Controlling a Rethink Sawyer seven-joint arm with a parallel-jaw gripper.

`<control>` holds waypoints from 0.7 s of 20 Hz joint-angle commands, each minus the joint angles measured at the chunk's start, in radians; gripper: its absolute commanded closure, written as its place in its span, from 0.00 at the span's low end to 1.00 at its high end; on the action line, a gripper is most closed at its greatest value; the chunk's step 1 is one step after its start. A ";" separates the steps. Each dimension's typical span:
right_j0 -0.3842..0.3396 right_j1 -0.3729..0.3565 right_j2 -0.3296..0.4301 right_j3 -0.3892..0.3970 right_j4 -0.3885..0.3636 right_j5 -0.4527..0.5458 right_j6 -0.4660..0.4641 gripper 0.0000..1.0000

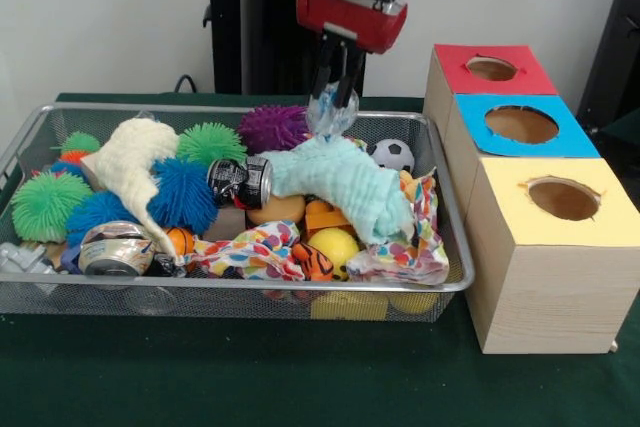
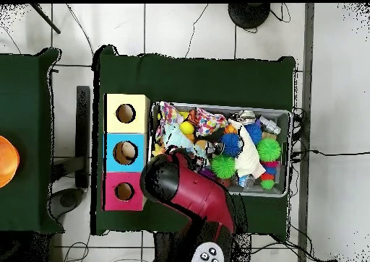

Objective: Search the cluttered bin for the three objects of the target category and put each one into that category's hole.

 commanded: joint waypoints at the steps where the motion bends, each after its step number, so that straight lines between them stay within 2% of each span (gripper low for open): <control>1: 0.025 -0.037 -0.116 -0.099 0.030 0.170 0.283 1.00; 7: 0.062 -0.034 -0.172 -0.136 0.028 0.218 0.296 1.00; 11: 0.065 -0.029 -0.103 -0.117 0.080 0.210 0.328 1.00; 14: 0.094 -0.031 -0.061 -0.091 0.137 0.198 0.377 1.00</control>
